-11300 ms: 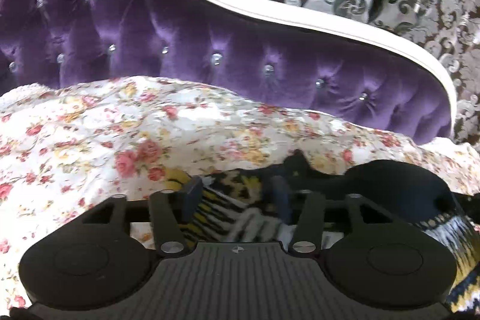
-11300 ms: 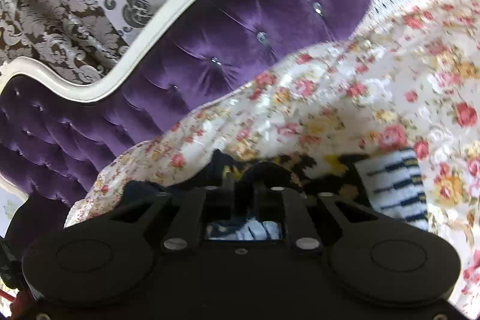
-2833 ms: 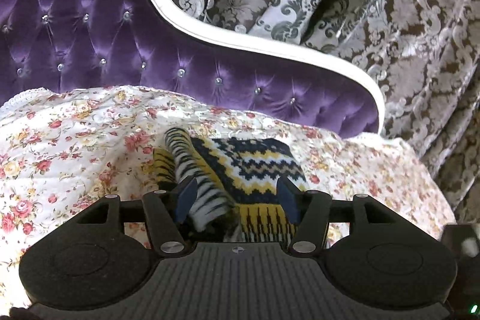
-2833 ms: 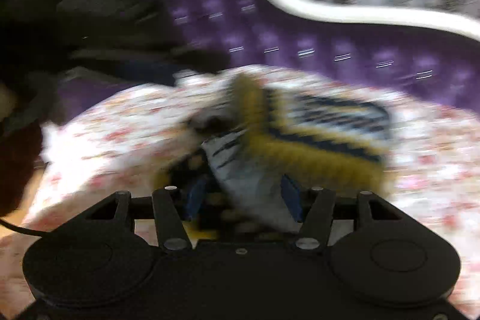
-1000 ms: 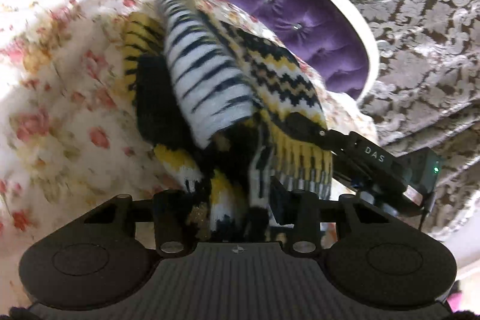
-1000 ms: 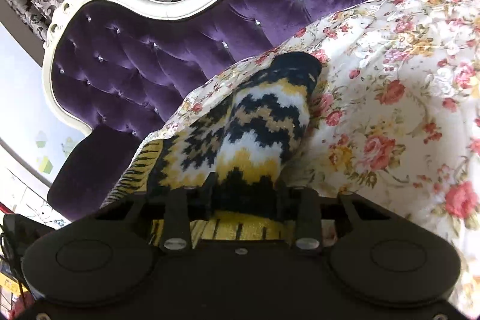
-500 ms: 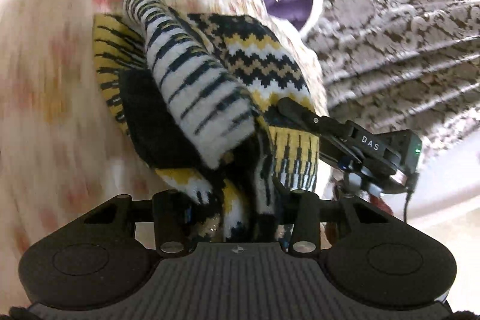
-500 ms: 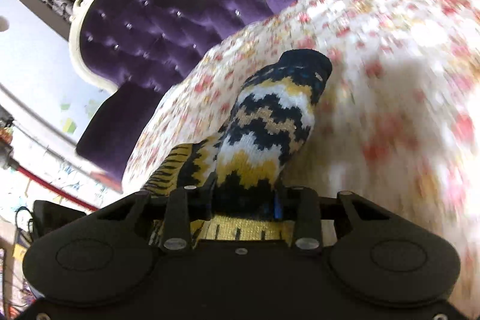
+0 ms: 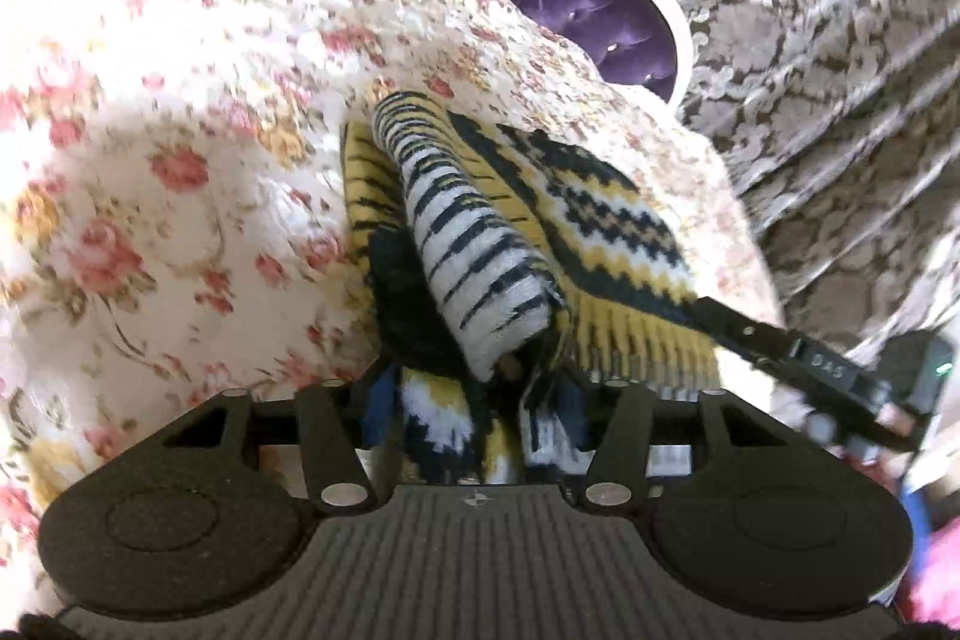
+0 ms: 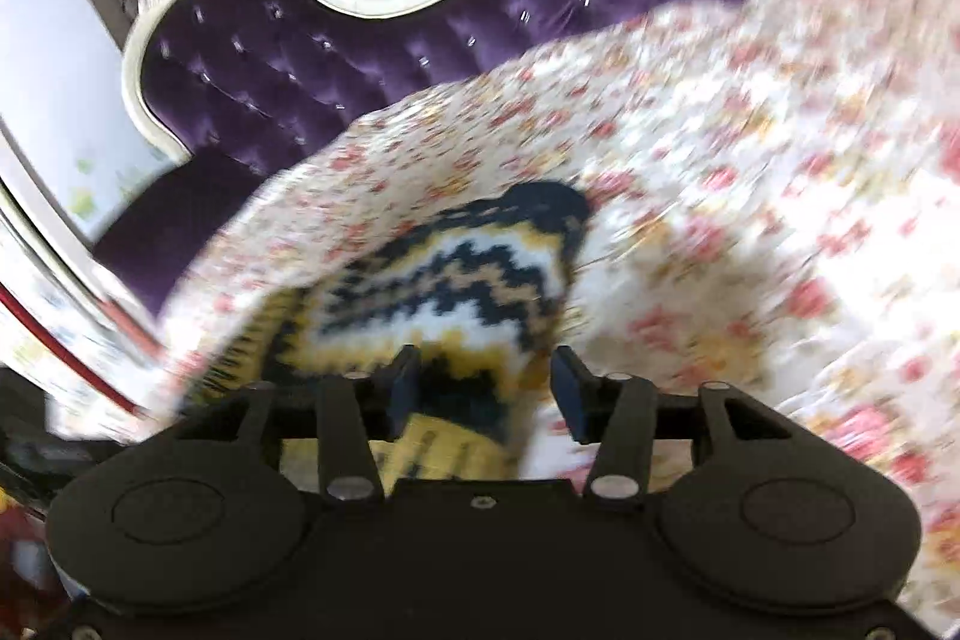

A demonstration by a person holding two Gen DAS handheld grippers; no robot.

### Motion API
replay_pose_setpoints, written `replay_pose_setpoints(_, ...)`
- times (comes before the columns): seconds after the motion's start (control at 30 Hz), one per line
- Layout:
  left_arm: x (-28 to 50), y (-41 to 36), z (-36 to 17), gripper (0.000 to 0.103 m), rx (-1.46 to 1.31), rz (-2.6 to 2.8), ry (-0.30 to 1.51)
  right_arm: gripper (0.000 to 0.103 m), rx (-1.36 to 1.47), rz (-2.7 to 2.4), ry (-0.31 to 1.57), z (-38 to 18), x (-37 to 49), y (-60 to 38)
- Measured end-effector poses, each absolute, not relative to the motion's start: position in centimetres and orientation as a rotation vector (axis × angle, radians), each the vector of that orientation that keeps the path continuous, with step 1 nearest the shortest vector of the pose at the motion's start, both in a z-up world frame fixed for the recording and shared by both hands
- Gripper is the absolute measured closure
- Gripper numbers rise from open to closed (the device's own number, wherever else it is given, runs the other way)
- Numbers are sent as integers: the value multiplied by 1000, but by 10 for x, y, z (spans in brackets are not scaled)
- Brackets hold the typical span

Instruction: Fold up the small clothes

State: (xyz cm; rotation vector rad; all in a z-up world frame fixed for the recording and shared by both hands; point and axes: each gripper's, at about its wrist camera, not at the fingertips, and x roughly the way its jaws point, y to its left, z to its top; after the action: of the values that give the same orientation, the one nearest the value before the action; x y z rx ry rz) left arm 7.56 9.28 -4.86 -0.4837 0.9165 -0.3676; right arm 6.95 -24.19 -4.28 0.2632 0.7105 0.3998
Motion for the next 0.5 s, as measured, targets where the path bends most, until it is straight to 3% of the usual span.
replay_pose_setpoints(0.03,72,88,-48,40,-435,-346,893,42,232,389,702,-45,68,-238)
replay_pose_setpoints(0.37,47,94,-47,33,-369,-270,807,38,148,331,643,-55,56,-227)
replay_pose_setpoints(0.43,44,95,-45,33,-368,-262,805,36,149,338,630,-53,54,-225)
replay_pose_setpoints(0.5,38,95,-39,33,-358,-248,790,26,175,352,611,-49,49,-227)
